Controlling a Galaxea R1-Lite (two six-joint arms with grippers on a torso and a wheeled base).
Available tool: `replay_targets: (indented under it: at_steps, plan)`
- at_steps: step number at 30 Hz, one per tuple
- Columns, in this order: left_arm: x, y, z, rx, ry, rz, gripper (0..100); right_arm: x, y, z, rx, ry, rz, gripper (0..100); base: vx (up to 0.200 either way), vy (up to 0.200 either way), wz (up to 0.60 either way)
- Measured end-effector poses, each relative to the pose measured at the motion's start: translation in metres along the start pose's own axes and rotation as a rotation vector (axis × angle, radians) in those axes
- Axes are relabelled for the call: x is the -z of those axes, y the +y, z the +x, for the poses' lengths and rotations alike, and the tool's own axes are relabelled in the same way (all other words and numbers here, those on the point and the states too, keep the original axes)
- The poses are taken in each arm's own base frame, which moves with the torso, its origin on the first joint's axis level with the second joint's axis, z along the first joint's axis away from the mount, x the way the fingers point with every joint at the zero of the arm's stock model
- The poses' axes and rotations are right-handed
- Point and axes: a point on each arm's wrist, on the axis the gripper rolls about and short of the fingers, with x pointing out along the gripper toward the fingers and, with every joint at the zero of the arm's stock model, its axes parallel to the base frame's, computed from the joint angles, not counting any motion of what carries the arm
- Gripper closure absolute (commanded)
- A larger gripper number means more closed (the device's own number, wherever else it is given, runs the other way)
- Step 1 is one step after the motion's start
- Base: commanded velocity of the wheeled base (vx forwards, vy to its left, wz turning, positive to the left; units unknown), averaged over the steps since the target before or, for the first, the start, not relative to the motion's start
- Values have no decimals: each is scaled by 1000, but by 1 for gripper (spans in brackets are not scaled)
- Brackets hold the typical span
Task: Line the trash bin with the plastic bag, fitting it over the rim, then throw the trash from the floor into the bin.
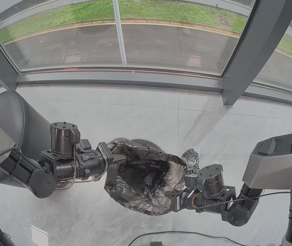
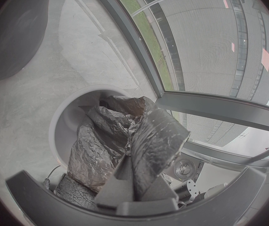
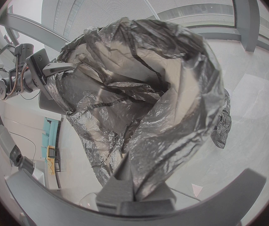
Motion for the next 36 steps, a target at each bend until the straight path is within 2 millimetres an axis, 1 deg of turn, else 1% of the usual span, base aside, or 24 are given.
replay_targets:
  at_steps: [7, 18, 19, 24, 29, 36]
  plan:
    - [0, 2, 0, -7, 0, -4, 100, 1, -6, -4, 55, -24, 12, 100, 0, 0, 0]
    - [0, 7, 4, -21, 7, -12, 100, 4, -18, -9, 87, -40, 23, 100, 0, 0, 0]
    - [0, 8, 5, -23, 7, -12, 100, 5, -19, -9, 92, -39, 25, 0, 0, 0, 0]
    - [0, 9, 7, -25, 10, -12, 100, 7, -22, -9, 101, -33, 29, 0, 0, 0, 0]
    - [0, 9, 8, -26, 11, -12, 100, 4, -21, -10, 84, -81, 25, 0, 0, 0, 0]
    - [-1, 9, 8, -25, 9, -11, 100, 0, -19, -16, 81, -105, 14, 0, 0, 0, 0]
